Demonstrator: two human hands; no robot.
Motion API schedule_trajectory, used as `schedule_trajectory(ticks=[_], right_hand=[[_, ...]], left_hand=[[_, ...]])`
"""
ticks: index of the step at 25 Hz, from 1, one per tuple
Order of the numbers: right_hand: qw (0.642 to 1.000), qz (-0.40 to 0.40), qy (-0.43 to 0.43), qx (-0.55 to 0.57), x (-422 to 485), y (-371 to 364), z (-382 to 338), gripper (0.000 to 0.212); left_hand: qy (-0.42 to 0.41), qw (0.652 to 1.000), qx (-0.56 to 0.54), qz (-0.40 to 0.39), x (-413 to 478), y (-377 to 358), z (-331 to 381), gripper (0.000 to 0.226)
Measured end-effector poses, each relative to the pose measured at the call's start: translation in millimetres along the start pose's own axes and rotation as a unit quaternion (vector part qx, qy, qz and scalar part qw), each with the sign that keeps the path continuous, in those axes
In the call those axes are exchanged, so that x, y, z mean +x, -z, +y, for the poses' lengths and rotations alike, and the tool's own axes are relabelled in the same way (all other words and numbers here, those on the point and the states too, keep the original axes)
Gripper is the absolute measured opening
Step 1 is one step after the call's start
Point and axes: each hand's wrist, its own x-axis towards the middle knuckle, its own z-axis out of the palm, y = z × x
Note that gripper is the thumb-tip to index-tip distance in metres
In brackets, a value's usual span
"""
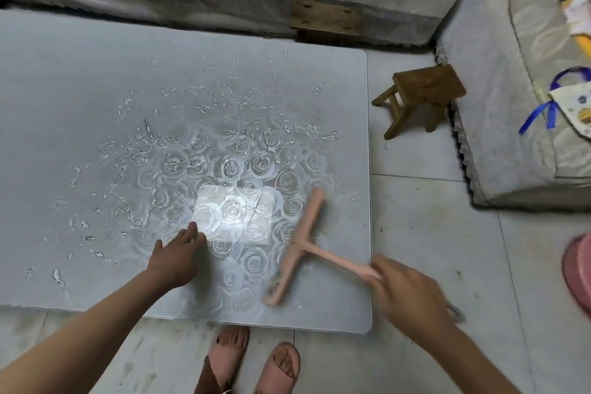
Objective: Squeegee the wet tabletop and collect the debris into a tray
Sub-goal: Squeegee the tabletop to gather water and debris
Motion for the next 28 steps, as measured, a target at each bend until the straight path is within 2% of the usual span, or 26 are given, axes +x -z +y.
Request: schedule_trajectory(ticks=[2, 3, 5, 7, 10, 12, 14, 15, 18, 21, 24, 26, 28], right_hand=[[0.997, -0.028, -0.071, -0.012, -27, 10, 47, 0.023], [0.996, -0.037, -0.078, -0.027, -29, 12, 53, 0.026], [0.997, -0.042, -0.051, -0.03, -13, 9, 28, 0.019], [0.999, -0.038, 0.002, 0.001, 23, -3, -27, 0.012], [0.997, -0.031, 0.061, 0.019, 74, -10, -110, 0.031], [0.997, -0.015, 0.077, 0.003, 85, 4, -120, 0.029], [0.998, -0.021, 0.06, -0.025, 66, 18, -90, 0.02], [0.998, -0.023, 0.043, -0.045, 52, 24, -71, 0.013], [0.995, -0.039, 0.01, -0.09, 19, 22, -51, 0.016], [0.997, -0.033, 0.06, -0.032, 38, -7, -116, 0.027], [0.994, -0.026, 0.109, 0.013, 79, -19, -198, 0.03], [0.993, -0.024, 0.116, 0.001, 94, -6, -213, 0.027], [0.994, -0.009, 0.103, -0.027, 84, 11, -183, 0.017]], left_hand=[[-0.01, 1.0, 0.015, 0.007, 0, 4, 0, 0.058], [-0.011, 1.0, 0.012, 0.008, 0, 5, -2, 0.057], [-0.018, 1.0, 0.001, 0.014, 0, 3, -4, 0.057], [-0.031, 0.998, -0.035, 0.034, -1, 2, -6, 0.053], [-0.037, 0.969, -0.211, 0.123, -5, 0, -19, 0.053], [-0.015, 0.948, -0.254, 0.189, -12, -2, -32, 0.058], [0.01, 0.952, -0.227, 0.203, -23, -11, -45, 0.062], [0.024, 0.956, -0.216, 0.199, -29, -15, -51, 0.063], [0.082, 0.966, -0.193, 0.152, -44, -29, -71, 0.063], [0.139, 0.962, -0.199, 0.121, -52, -39, -89, 0.059], [0.173, 0.959, -0.201, 0.104, -57, -49, -96, 0.052], [0.187, 0.957, -0.201, 0.096, -59, -52, -100, 0.046], [0.194, 0.957, -0.199, 0.083, -62, -54, -101, 0.042]])
